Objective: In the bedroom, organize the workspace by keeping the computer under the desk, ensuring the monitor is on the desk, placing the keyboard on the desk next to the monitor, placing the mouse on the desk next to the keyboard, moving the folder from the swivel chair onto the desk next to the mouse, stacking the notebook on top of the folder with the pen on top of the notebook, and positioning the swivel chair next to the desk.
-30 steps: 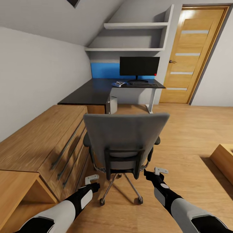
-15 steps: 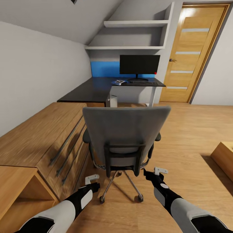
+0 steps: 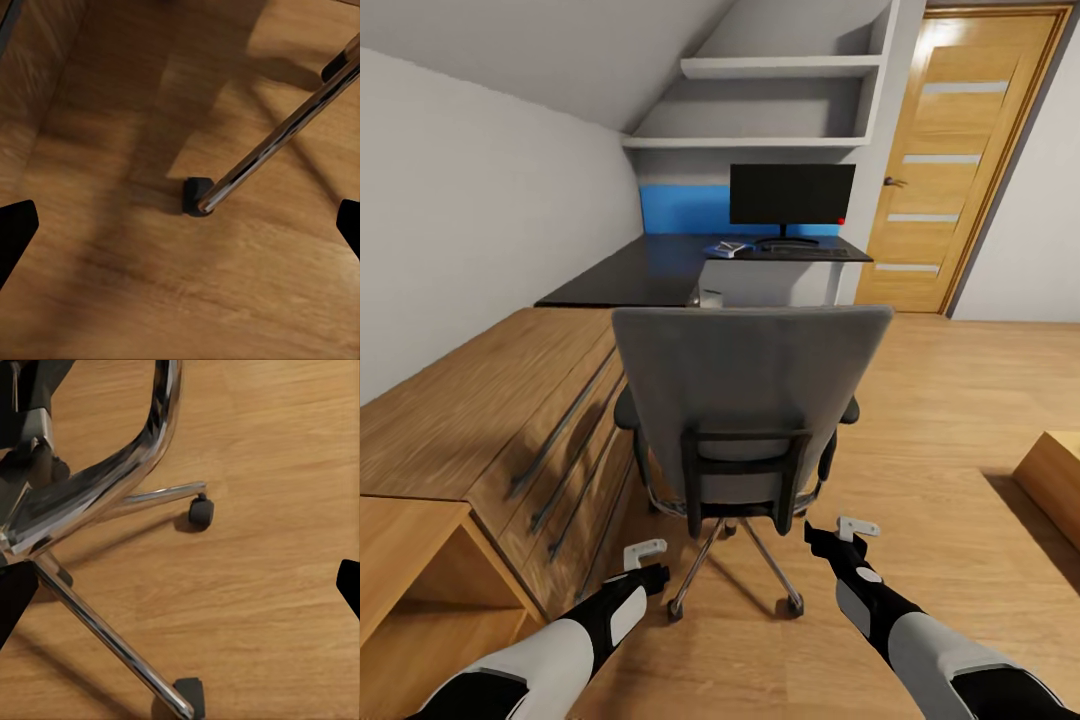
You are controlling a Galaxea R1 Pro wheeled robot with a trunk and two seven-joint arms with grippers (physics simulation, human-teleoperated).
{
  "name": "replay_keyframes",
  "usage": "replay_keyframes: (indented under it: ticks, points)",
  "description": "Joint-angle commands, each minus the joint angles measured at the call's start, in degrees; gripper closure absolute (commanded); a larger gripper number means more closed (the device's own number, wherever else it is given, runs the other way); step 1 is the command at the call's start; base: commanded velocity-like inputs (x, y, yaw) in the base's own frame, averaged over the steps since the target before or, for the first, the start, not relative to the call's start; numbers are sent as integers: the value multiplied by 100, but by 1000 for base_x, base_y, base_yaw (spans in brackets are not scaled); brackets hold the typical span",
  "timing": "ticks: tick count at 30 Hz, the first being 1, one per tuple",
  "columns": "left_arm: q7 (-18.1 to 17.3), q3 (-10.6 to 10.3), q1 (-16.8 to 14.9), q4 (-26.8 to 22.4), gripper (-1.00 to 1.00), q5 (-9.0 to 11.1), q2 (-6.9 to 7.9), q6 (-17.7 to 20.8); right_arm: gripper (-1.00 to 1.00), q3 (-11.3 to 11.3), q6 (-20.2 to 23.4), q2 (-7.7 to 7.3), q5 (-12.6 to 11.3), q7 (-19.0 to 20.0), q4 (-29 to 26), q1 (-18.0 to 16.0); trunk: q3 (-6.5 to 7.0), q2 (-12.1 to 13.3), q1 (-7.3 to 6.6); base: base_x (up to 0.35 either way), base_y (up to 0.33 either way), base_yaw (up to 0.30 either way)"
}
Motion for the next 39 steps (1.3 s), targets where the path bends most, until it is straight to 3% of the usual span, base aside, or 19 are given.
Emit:
replay_keyframes:
  ticks: [1,8,16,39]
  points:
    - [35,-50,0,-13,-100,43,3,33,-100,50,-36,-1,-44,-29,3,-3,-23,-44,21,0,0,0]
    - [32,-50,0,-11,-100,43,-1,33,-100,56,-201,11,-40,-29,3,1,-149,-324,175,0,0,0]
    - [26,-50,0,14,-100,44,0,46,-100,50,-228,2,-49,-29,3,2,-149,-324,175,0,0,0]
    - [26,-59,0,125,-100,36,7,43,-100,49,-237,-6,-45,-29,3,2,-149,-324,175,182,0,-13]
